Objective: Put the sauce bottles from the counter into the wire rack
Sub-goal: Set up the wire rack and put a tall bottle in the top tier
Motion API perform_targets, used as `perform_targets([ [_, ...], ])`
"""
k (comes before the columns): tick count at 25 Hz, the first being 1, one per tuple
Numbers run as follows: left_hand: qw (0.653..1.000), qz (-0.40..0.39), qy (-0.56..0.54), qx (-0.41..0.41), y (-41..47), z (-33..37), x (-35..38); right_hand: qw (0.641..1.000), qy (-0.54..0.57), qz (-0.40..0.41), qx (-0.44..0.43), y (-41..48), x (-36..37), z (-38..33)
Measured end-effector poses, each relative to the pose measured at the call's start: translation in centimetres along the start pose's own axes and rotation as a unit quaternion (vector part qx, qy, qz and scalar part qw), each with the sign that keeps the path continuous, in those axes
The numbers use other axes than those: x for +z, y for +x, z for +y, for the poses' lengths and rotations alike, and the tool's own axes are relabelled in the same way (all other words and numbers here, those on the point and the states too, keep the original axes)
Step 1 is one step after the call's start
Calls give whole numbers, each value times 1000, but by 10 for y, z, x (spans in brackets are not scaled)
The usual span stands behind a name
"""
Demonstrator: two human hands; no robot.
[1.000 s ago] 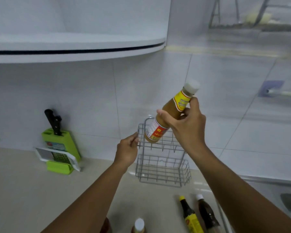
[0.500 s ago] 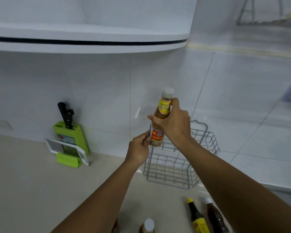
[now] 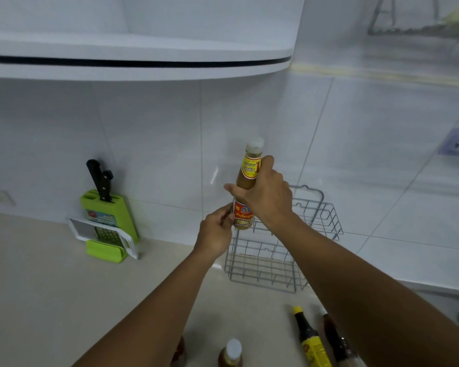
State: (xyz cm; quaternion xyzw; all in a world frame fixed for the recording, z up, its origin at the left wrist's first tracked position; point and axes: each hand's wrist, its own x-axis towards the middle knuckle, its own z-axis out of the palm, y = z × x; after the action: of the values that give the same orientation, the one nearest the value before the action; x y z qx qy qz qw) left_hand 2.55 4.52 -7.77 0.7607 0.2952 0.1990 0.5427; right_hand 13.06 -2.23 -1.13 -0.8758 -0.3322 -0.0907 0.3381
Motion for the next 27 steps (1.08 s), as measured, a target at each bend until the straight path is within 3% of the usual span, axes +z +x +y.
perform_targets([
  [4,1000,0,3,-20,-5,4,-1,998,-27,-53,-9,-3,-4,6],
  [7,993,-11,44,-113,-16,8,-2,995,4,-96,-12,-7,-15,15],
  [10,966,-105,144,-190,-23,18,1,992,16,-126,-6,-14,-34,28],
  [13,947,-203,199,-149,-32,40,22,995,22,-96,-4,-29,-51,55],
  [16,936,-244,236,-92,-39,55,67,997,52,-62,19,-57,-63,101],
  [20,920,-287,240,-118,-52,37,143,995,63,-60,53,-110,-70,175],
  [23,910,-297,232,-175,-71,2,197,979,23,-134,149,-153,-59,234],
  [27,904,-241,235,-264,-94,-63,241,921,-66,-286,256,-203,-37,286],
])
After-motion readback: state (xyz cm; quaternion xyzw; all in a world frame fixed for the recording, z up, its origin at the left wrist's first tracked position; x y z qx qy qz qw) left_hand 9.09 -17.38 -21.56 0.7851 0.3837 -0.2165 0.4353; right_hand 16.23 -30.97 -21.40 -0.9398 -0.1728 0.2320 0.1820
